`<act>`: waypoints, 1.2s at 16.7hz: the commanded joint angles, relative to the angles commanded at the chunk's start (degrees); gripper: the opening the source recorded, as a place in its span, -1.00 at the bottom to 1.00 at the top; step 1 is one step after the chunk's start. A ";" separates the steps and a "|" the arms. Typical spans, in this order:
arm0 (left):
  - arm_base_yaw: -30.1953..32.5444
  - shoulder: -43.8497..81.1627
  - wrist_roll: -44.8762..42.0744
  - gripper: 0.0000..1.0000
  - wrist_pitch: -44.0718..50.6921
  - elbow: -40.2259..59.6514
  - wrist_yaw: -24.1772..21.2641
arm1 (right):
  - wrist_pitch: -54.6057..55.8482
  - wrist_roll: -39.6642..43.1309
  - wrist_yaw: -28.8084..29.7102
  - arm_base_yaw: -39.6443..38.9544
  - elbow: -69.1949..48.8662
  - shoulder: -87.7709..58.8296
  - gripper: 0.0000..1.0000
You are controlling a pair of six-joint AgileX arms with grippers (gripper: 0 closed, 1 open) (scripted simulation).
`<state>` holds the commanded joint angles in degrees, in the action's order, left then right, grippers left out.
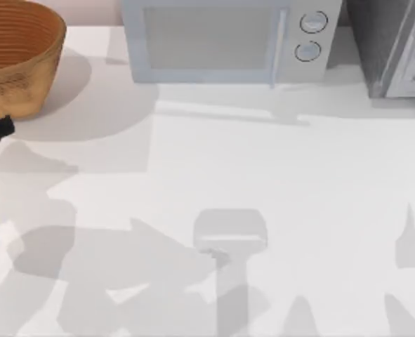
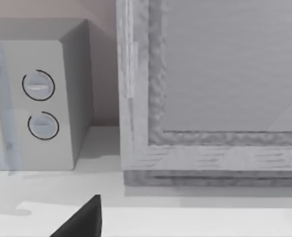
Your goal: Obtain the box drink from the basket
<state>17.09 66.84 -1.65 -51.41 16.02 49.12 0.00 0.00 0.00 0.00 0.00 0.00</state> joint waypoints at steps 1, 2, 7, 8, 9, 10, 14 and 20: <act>0.90 2.30 -0.06 -1.00 -1.95 0.62 1.75 | 0.00 0.00 0.00 0.00 0.00 0.00 1.00; 1.76 4.04 -0.10 -1.00 -3.51 1.12 3.00 | 0.00 0.00 0.00 0.00 0.00 0.00 1.00; 3.48 6.30 -0.15 -1.00 -5.53 1.84 4.13 | 0.00 0.00 0.00 0.00 0.00 0.00 1.00; 3.48 6.30 -0.15 -1.00 -5.53 1.84 4.13 | 0.00 0.00 0.00 0.00 0.00 0.00 1.00; 3.24 6.18 -0.23 -1.00 -5.37 1.56 4.05 | 0.00 0.00 0.00 0.00 0.00 0.00 1.00; 3.21 6.32 -0.23 -1.00 -5.51 1.57 3.95 | 0.00 0.00 0.00 0.00 0.00 0.00 1.00; 1.39 12.35 -0.16 -1.00 -11.17 1.97 1.82 | 0.00 0.00 0.00 0.00 0.00 0.00 1.00; -2.44 22.16 0.02 -1.00 -20.39 2.47 -1.25 | 0.00 0.00 0.00 0.00 0.00 0.00 1.00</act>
<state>14.65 89.00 -1.63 -71.81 18.50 47.86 0.00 0.00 0.00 0.00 0.00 0.00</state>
